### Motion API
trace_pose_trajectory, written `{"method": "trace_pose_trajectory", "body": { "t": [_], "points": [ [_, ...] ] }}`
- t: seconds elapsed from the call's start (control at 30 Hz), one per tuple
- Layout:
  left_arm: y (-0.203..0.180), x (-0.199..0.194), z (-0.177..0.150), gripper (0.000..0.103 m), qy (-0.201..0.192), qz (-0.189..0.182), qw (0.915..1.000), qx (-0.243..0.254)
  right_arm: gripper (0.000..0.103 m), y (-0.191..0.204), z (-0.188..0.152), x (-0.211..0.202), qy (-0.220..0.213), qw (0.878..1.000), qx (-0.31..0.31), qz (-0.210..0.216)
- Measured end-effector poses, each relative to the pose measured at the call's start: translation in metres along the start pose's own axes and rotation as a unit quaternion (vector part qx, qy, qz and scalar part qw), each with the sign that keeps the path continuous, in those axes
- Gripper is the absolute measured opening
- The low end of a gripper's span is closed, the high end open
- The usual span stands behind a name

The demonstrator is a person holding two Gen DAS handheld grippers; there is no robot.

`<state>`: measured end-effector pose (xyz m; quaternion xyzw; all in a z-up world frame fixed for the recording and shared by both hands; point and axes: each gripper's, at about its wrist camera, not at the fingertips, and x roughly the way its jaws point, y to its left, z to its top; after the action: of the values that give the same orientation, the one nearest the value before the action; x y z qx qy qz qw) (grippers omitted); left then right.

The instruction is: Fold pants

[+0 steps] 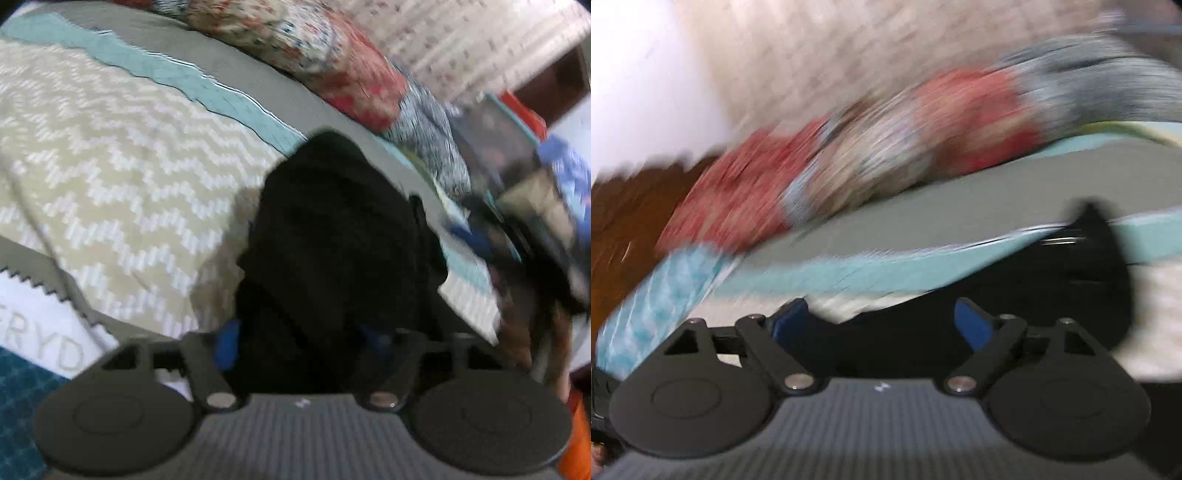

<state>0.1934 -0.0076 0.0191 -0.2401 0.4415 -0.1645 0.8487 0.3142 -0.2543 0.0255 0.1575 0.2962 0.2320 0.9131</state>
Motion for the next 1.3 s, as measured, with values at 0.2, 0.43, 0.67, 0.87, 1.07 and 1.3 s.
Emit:
{"method": "trace_pose_trajectory", "body": {
  "t": [0.2, 0.43, 0.67, 0.87, 1.07, 1.3],
  "points": [
    [-0.019, -0.045, -0.009, 0.013, -0.054, 0.042, 0.9923, 0.104, 0.011, 0.026, 0.017, 0.091, 0.117, 0.991, -0.059, 0.027],
    [-0.048, -0.136, -0.003, 0.047, -0.235, 0.029, 0.9497, 0.204, 0.002, 0.066, 0.014, -0.083, -0.152, 0.956, -0.071, 0.242],
    [0.015, -0.135, -0.040, 0.080, -0.127, 0.094, 0.9838, 0.083, 0.003, 0.094, -0.060, -0.107, -0.038, 0.965, -0.092, 0.245],
    [0.027, -0.150, -0.026, 0.096, -0.161, 0.105, 0.9808, 0.031, 0.010, 0.095, -0.066, -0.078, -0.003, 0.989, -0.032, 0.141],
    [0.039, -0.122, 0.002, 0.099, -0.132, 0.119, 0.9841, 0.005, 0.042, 0.091, -0.060, -0.083, -0.032, 0.996, 0.017, 0.079],
    [0.031, -0.076, 0.012, 0.096, -0.096, 0.088, 0.9913, 0.017, 0.072, 0.085, -0.078, -0.028, -0.034, 0.999, 0.001, 0.013]
  ]
}}
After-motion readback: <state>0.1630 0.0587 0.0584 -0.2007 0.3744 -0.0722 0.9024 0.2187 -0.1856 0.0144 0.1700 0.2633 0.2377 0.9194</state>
